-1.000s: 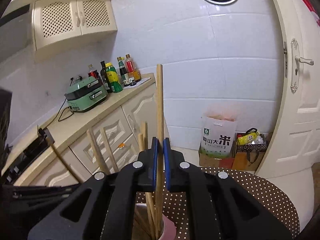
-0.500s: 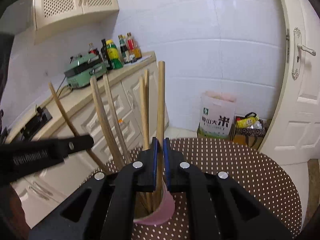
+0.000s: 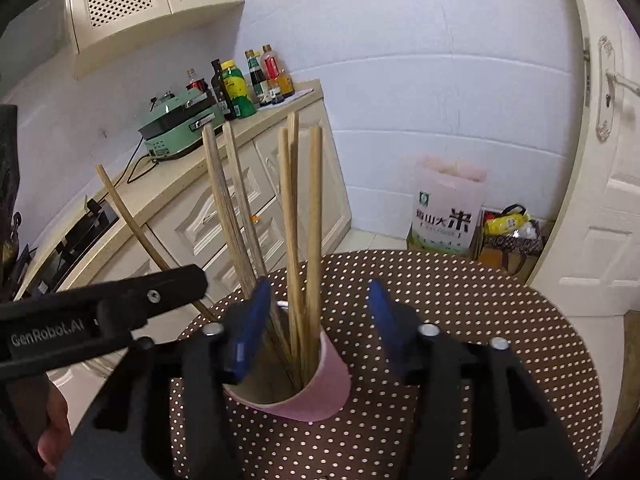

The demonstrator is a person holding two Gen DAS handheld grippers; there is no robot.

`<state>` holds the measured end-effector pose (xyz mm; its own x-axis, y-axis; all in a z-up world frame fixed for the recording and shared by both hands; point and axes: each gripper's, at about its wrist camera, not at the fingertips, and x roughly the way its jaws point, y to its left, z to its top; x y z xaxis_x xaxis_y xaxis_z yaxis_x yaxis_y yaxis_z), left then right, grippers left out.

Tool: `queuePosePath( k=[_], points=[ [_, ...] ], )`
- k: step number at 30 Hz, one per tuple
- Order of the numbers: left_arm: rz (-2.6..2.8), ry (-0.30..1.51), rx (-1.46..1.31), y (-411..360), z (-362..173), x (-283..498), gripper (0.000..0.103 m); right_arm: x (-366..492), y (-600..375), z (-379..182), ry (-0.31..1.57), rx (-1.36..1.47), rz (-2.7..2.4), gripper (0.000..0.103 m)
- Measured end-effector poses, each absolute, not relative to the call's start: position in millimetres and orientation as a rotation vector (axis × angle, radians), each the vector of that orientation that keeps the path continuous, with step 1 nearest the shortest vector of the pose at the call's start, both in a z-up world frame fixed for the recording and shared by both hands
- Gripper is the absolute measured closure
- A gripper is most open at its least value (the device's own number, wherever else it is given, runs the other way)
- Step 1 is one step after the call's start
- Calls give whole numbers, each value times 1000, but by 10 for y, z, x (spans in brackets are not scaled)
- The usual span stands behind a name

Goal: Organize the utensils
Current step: 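Open both grippers to release the chopsticks inside the pink cup, then move both grippers back down to the last chopsticks on the table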

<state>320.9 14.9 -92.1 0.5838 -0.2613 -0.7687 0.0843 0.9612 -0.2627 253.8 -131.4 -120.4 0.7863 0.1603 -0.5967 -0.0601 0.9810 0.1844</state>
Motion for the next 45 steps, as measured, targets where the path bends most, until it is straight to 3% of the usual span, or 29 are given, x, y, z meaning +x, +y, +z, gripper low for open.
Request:
queuePosePath(
  k=[29, 45],
  points=[
    [-115, 947, -144, 176, -998, 2320, 38, 1737, -1432, -1083, 707, 82, 91, 39],
    [-78, 1060, -93, 169, -1400, 1731, 35, 1259, -1365, -1615, 930, 74, 73, 36]
  ],
)
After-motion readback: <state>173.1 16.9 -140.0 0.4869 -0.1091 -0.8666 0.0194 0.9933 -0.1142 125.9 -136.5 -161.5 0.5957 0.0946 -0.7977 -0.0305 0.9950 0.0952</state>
